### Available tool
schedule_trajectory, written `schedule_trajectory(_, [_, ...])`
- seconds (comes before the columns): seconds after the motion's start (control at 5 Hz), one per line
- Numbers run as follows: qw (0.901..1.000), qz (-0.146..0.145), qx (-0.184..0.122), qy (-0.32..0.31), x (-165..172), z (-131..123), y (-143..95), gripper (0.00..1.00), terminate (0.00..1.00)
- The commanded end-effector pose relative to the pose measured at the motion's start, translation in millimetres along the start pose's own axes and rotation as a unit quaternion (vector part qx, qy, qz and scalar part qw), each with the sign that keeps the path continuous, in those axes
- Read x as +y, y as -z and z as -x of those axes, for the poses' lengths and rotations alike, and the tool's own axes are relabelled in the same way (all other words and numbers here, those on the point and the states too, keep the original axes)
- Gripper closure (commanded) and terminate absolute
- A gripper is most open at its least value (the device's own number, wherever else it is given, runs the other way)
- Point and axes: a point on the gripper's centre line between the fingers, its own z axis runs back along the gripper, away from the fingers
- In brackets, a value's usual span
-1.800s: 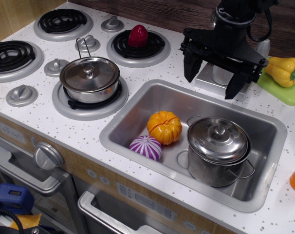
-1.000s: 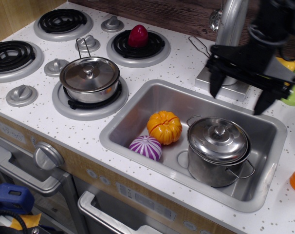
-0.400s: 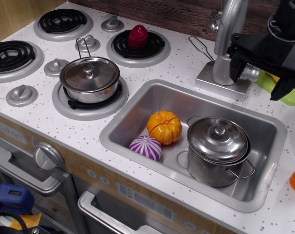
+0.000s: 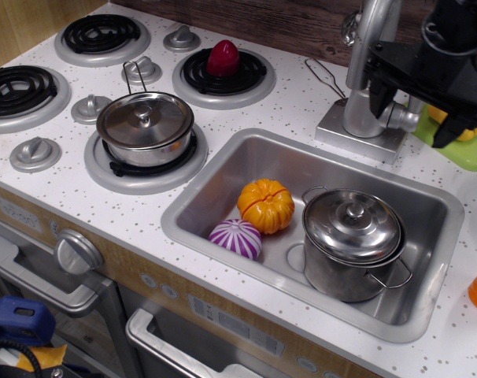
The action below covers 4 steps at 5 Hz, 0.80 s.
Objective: Turn faucet front to left
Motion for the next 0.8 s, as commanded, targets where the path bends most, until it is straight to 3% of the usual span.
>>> schedule_trajectory(0.0, [0.9988,0.003,-0.044,0.022,27.4,-12.5,-15.0,0.00,0.00])
schedule_trajectory(0.6, [0.9967,0.007,-0.050,0.063,68.3,-15.3,-17.1,0.00,0.00])
